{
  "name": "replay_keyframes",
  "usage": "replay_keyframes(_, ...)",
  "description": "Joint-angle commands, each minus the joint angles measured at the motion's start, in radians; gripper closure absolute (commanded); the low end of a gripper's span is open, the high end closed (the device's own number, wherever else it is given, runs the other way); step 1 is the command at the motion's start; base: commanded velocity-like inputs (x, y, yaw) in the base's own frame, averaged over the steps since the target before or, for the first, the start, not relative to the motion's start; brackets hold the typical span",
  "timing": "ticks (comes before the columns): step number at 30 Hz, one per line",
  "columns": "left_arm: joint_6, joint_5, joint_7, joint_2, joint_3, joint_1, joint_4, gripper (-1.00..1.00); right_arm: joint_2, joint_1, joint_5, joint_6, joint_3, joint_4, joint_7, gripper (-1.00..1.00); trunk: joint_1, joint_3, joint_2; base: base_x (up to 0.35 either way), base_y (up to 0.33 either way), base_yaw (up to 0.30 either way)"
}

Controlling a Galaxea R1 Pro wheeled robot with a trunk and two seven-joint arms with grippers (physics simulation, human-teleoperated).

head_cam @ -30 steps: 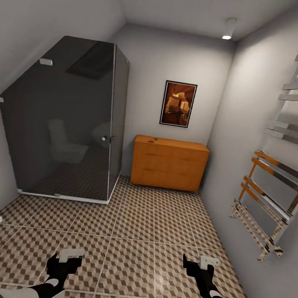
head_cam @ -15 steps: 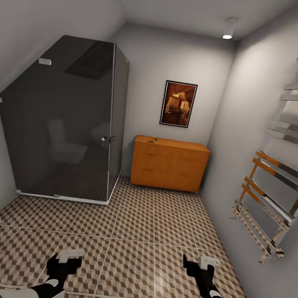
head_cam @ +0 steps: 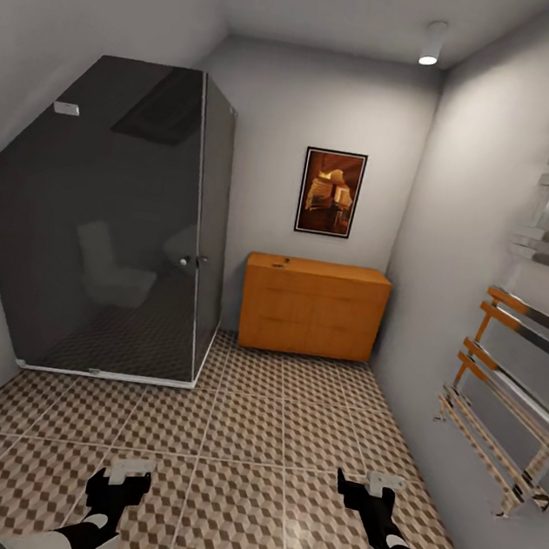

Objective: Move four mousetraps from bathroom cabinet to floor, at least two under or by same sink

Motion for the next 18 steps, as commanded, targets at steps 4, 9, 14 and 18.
replay_keyframes(4, -0.005, 0.005, 0.003, -0.002, -0.009, -0.001, 0.001, -1.0, 0.0, -0.001, -0.012, -0.007, 0.006, 0.004, 0.001, -1.0, 0.001, 0.0, -0.001, 0.33, -0.056, 0.0)
replay_keyframes(9, -0.005, 0.005, 0.003, -0.002, -0.01, -0.001, 0.0, -1.0, 0.0, -0.001, -0.011, -0.007, 0.006, 0.004, -0.001, -1.0, 0.001, 0.0, -0.001, 0.33, -0.102, 0.0)
replay_keyframes(14, -0.006, 0.006, 0.003, -0.002, -0.01, -0.001, 0.0, -1.0, -0.001, -0.001, -0.009, -0.006, 0.006, 0.004, -0.003, -1.0, 0.001, 0.0, -0.001, 0.33, -0.118, 0.0)
replay_keyframes(18, -0.007, 0.007, 0.002, -0.002, -0.01, -0.001, 0.0, -1.0, -0.001, 0.006, -0.007, -0.006, 0.007, 0.005, -0.057, -1.0, 0.001, 0.0, -0.001, 0.33, -0.122, 0.0)
